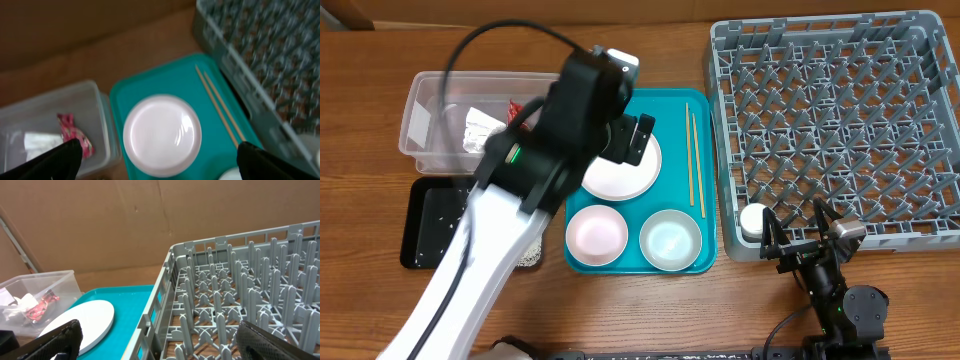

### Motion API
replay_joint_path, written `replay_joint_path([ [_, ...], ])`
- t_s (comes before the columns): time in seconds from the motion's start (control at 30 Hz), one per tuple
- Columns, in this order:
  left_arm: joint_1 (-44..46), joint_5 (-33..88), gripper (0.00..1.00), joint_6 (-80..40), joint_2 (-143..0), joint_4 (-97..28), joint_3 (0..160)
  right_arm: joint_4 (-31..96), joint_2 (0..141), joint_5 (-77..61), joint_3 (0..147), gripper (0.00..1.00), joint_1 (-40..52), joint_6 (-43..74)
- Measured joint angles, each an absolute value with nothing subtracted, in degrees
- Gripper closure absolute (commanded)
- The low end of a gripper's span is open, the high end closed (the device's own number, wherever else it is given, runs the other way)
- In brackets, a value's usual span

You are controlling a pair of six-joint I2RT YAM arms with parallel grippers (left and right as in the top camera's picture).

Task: Sort waste into correct bins and load items into the dishwasher

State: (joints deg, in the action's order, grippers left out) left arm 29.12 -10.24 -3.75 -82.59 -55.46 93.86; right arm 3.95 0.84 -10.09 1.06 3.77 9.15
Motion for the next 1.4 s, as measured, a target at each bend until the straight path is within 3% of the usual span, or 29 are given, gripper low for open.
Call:
replay_joint_path([
  [0.33,20.64,-8.14,0.00,-1.26,-54.30,-26.55,56.55,3.99,0.84,-10.09,1.06,0.00,3.77,9.15],
  [0.63,10.85,-4.21,0.00,-1.28,-26.41,-15.35,31.64,4.05,0.84,-10.11,1.06,0.00,3.79,9.13],
  [0.87,9.21,-2.81,0.00,-1.28,-11.81,-4.49,15.51,4.01,0.84,-10.11,1.06,0.00,3.79,9.17],
  [1.2,9.19,-2.28,0.00,-1.63,-0.95,1.67,2.13,4.01,0.84,-10.09,1.06,0.00,3.79,9.15],
  [1.4,8.86,-2.11,0.00,-1.74,-0.91,-4.29,0.47,3.99,0.84,-10.09,1.06,0.00,3.77,9.15],
])
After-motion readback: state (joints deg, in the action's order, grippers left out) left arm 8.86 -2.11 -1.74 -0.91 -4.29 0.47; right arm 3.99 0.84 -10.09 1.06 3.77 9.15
